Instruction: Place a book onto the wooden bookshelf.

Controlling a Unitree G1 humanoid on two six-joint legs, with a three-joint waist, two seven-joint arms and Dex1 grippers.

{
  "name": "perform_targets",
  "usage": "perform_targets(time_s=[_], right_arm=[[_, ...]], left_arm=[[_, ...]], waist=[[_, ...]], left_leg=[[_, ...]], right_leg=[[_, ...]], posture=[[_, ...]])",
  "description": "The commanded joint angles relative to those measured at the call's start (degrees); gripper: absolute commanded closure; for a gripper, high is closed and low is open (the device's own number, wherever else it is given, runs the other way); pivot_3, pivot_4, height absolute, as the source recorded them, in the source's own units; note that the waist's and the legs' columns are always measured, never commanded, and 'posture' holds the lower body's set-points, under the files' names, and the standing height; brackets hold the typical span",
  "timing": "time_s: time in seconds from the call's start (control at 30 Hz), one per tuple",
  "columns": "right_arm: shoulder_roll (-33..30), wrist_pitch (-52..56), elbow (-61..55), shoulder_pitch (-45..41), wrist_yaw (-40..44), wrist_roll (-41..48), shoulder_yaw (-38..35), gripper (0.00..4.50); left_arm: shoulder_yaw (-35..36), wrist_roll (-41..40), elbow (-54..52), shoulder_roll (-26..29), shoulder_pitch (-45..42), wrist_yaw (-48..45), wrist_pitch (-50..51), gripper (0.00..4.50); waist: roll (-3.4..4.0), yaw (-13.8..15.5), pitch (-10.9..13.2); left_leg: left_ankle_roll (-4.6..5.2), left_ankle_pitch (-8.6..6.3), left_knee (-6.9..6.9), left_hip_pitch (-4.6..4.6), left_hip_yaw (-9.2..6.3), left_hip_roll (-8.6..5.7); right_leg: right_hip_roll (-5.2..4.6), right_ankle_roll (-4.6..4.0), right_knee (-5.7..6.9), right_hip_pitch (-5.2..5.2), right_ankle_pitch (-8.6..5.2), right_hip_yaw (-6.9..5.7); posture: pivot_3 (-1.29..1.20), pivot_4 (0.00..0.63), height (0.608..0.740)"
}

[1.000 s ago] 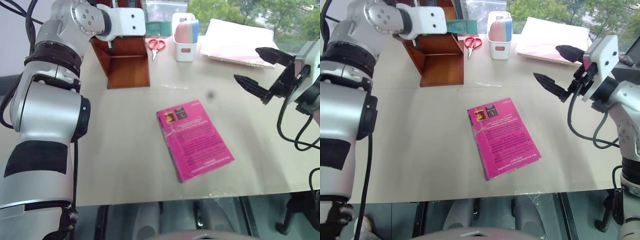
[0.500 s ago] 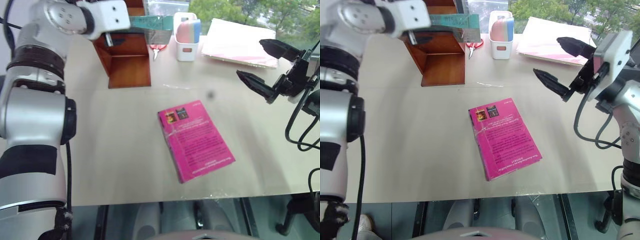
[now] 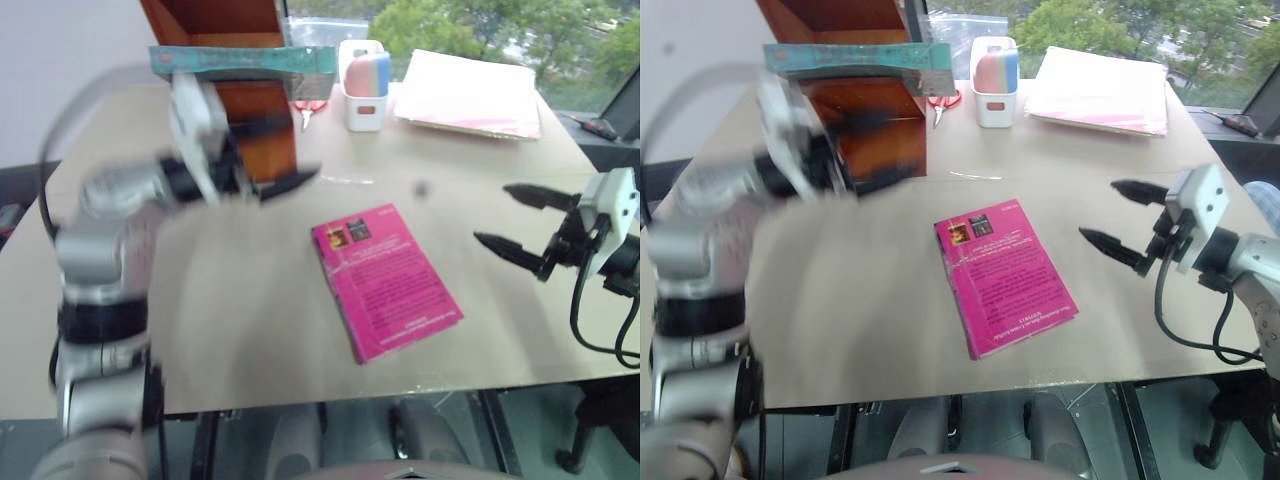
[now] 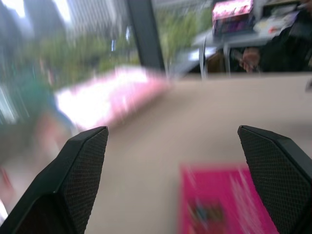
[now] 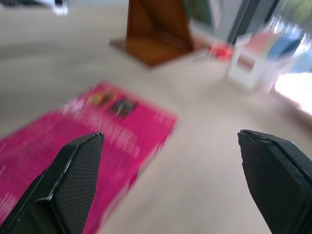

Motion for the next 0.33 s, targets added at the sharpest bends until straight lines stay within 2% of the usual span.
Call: perform_targets(time_s=[0.03,0.13,0.23,0.27,0.33], right_arm=[[-1.3,-2.9,-2.0,8.9,2.5,-2.6,-6.2,0.0],[-0.9,-4.9,-3.2,18.5,4.9,-3.8,-12.5,0.0],[-0.1,-5.1,-4.4,21.9,4.7,-3.0,-15.2,0.0],[0.0,-5.1,-4.6,22.2,4.7,-3.0,-15.4,0.0],[0.1,-4.9,-4.9,22.0,4.5,-3.1,-14.7,0.0]], left_arm=[[7.3,1.9,-9.6,0.0,11.5,4.1,-5.5,0.04],[13.6,1.8,-11.8,0.6,22.7,2.7,-8.9,0.04],[16.3,1.3,-9.7,1.8,26.6,1.8,-10.9,0.04],[16.4,1.3,-9.1,2.2,27.2,1.2,-11.5,0.04],[16.2,1.4,-8.5,2.8,27.7,1.0,-11.9,0.04]], waist=[[-0.04,0.3,-0.1],[-0.04,0.4,-0.2],[-0.07,0.9,-0.2],[-0.07,1.0,-0.2],[-0.07,1.0,-0.2]], left_leg=[[-0.03,0.02,0.08,-0.08,-0.09,0.02],[0.07,-0.07,0.14,0.06,0.16,-0.09],[0.15,-0.13,0.15,0.07,0.2,-0.12],[0.13,-0.13,0.15,0.17,0.19,-0.1],[-0.12,-0.29,0.11,0.52,0.25,-0.07]], right_leg=[[0.0,-0.02,-0.02,0.01,0.02,-0.09],[-0.27,-0.02,-0.35,0.34,0.02,0.04],[-0.31,-0.01,-0.37,0.33,-0.01,0.06],[-0.29,-0.21,-0.33,0.33,-0.12,0.05],[-0.33,-0.06,-0.34,0.54,-0.23,0.1]], posture=[[0.0,0.15,0.74],[0.0,0.15,0.74],[0.0,0.15,0.74],[0.0,0.15,0.74],[0.0,0.15,0.74]])
